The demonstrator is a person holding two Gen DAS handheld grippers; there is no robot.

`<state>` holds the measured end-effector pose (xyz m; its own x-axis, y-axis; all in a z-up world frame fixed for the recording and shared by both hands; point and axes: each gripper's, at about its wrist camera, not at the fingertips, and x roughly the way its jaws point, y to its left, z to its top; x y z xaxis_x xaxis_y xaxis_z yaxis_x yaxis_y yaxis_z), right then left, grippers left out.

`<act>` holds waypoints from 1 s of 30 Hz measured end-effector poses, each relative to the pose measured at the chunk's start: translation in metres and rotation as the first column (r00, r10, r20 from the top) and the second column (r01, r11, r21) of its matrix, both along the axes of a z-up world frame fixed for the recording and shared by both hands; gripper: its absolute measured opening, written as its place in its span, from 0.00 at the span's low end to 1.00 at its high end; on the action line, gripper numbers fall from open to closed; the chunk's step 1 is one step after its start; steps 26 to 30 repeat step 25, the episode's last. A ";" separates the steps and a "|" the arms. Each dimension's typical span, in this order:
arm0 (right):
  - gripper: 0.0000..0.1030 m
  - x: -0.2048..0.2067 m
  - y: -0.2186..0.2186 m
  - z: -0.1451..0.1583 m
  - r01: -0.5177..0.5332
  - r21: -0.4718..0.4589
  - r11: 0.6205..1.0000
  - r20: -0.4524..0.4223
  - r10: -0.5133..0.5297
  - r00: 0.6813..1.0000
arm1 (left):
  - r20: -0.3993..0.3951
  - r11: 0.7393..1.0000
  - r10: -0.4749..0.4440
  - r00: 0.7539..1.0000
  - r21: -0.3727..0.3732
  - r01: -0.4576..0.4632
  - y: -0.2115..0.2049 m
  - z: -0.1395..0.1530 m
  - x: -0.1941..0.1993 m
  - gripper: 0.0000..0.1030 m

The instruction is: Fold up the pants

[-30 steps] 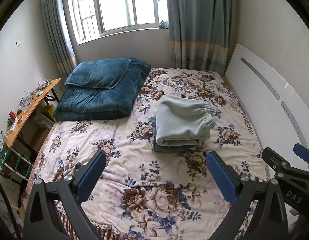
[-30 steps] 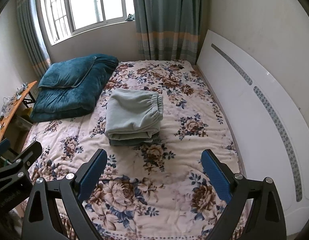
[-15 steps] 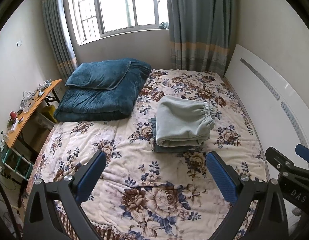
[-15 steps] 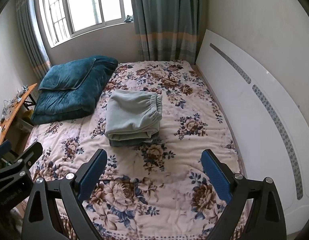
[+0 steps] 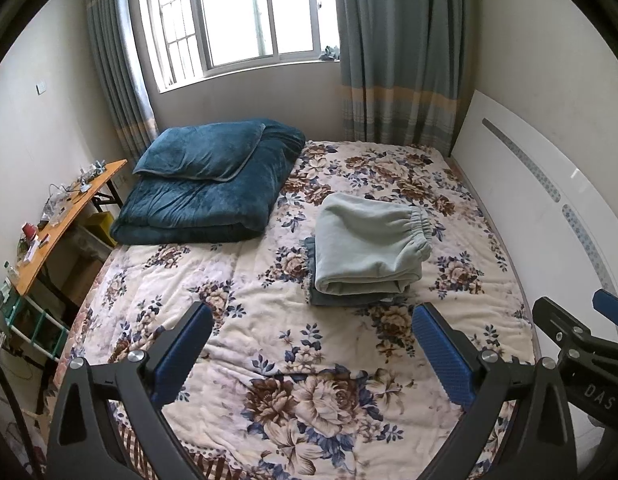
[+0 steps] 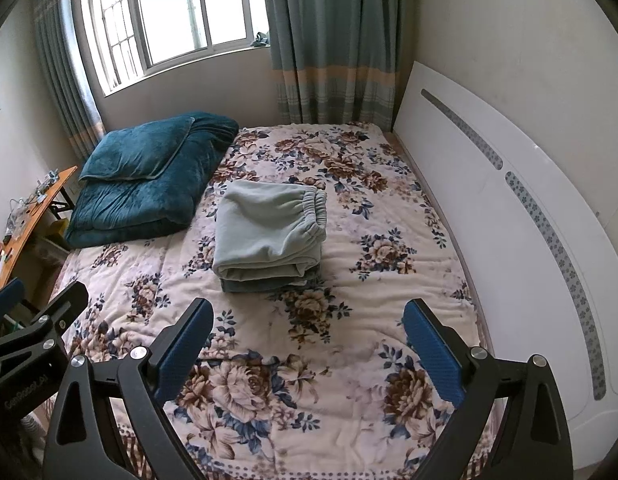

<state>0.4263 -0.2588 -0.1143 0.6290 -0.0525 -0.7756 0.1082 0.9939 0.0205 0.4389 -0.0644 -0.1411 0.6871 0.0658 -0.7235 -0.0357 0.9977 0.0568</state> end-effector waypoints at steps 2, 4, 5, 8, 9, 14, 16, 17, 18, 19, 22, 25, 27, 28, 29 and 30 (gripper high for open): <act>0.95 0.000 -0.001 0.000 0.003 0.001 1.000 0.000 -0.003 1.000 | -0.002 1.000 0.002 1.000 -0.001 -0.002 0.001 0.002 -0.001 0.99; 0.95 0.000 -0.001 0.000 0.004 0.001 1.000 0.000 -0.004 1.000 | -0.001 1.000 0.001 1.000 0.001 -0.001 0.001 0.002 -0.001 0.99; 0.95 0.000 -0.001 0.000 0.004 0.000 1.000 0.001 -0.004 1.000 | 0.000 1.000 0.002 1.000 0.002 -0.002 0.002 0.002 -0.001 0.99; 0.95 0.000 -0.001 0.000 0.005 0.001 1.000 0.000 -0.005 1.000 | 0.001 1.000 0.007 1.000 0.007 -0.007 0.002 0.003 -0.002 0.99; 0.95 -0.001 0.001 -0.001 0.006 0.003 1.000 -0.001 -0.006 1.000 | 0.001 1.000 0.008 1.000 0.006 -0.008 0.003 0.004 -0.002 0.99; 0.96 -0.002 -0.001 0.001 0.004 0.001 1.000 -0.001 -0.004 1.000 | 0.000 1.000 0.008 1.000 0.005 -0.008 0.004 0.005 -0.002 0.99; 0.96 -0.001 -0.001 0.001 0.004 0.000 1.000 -0.001 -0.004 1.000 | 0.000 1.000 0.008 1.000 0.008 -0.008 0.004 0.005 -0.002 0.99; 0.96 -0.001 -0.001 0.000 0.004 0.002 1.000 -0.002 -0.004 1.000 | -0.001 1.000 0.009 1.000 0.007 -0.009 0.006 0.006 -0.003 0.99; 0.96 -0.001 -0.001 0.001 0.003 0.005 1.000 -0.001 -0.003 1.000 | -0.002 1.000 0.009 1.000 0.008 -0.009 0.007 0.006 -0.003 0.99; 0.96 -0.001 0.000 0.001 0.003 0.002 1.000 0.000 -0.003 1.000 | -0.001 1.000 0.011 1.000 0.008 -0.011 0.008 0.007 -0.003 0.99; 0.96 -0.004 -0.001 0.002 0.005 0.001 1.000 0.001 -0.005 1.000 | 0.004 1.000 0.009 1.000 0.009 -0.009 0.008 0.007 -0.004 0.99; 0.96 -0.004 -0.001 0.002 0.004 -0.001 1.000 0.001 -0.004 1.000 | 0.022 1.000 0.010 1.000 -0.004 -0.010 0.012 0.009 -0.006 0.99; 0.96 -0.004 -0.001 0.002 0.004 -0.001 1.000 0.001 -0.004 1.000 | 0.022 1.000 0.010 1.000 -0.004 -0.010 0.012 0.009 -0.006 0.99; 0.96 -0.004 -0.001 0.002 0.004 -0.001 1.000 0.001 -0.004 1.000 | 0.022 1.000 0.010 1.000 -0.004 -0.010 0.012 0.009 -0.006 0.99; 0.96 -0.004 -0.001 0.002 0.004 -0.001 1.000 0.001 -0.004 1.000 | 0.022 1.000 0.010 1.000 -0.004 -0.010 0.012 0.009 -0.006 0.99; 0.96 -0.004 -0.001 0.002 0.004 -0.001 1.000 0.001 -0.004 1.000 | 0.022 1.000 0.010 1.000 -0.004 -0.010 0.012 0.009 -0.006 0.99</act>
